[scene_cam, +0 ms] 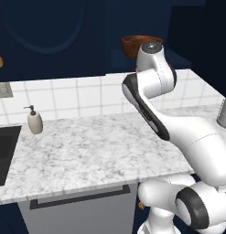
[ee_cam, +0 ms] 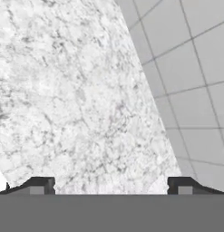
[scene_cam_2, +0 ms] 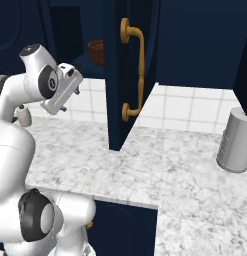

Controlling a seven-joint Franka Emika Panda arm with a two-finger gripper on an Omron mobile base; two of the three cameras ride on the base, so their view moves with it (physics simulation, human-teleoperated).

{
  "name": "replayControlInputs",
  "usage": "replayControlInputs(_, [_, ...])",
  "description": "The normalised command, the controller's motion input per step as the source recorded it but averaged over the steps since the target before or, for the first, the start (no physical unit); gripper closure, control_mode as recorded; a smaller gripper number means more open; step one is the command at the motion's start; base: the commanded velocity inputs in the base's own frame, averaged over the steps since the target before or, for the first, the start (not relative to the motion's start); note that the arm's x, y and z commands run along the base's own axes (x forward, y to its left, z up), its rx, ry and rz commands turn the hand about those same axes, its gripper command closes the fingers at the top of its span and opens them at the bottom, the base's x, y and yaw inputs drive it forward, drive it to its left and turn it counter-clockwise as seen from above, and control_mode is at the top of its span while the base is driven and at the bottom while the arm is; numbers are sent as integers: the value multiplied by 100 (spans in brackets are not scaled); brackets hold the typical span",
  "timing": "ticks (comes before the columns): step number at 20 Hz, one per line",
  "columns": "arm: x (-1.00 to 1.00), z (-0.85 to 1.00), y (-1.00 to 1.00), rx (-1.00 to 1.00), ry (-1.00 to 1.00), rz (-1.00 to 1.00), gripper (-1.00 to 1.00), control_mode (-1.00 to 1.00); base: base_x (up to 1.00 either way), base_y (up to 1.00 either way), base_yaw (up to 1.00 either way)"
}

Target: Pick up the bowls on the counter and stack them on top of one another in the open cabinet. Place the smaller bowl on top of the larger bowl.

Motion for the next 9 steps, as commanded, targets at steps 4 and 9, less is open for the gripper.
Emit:
replayControlInputs(4, [-47, -100, 0, 0, 31, 0, -100, -100, 0, 0, 0])
replayControlInputs(9, [-3, -26, 0, 3, 8, 0, -100, -100, 0, 0, 0])
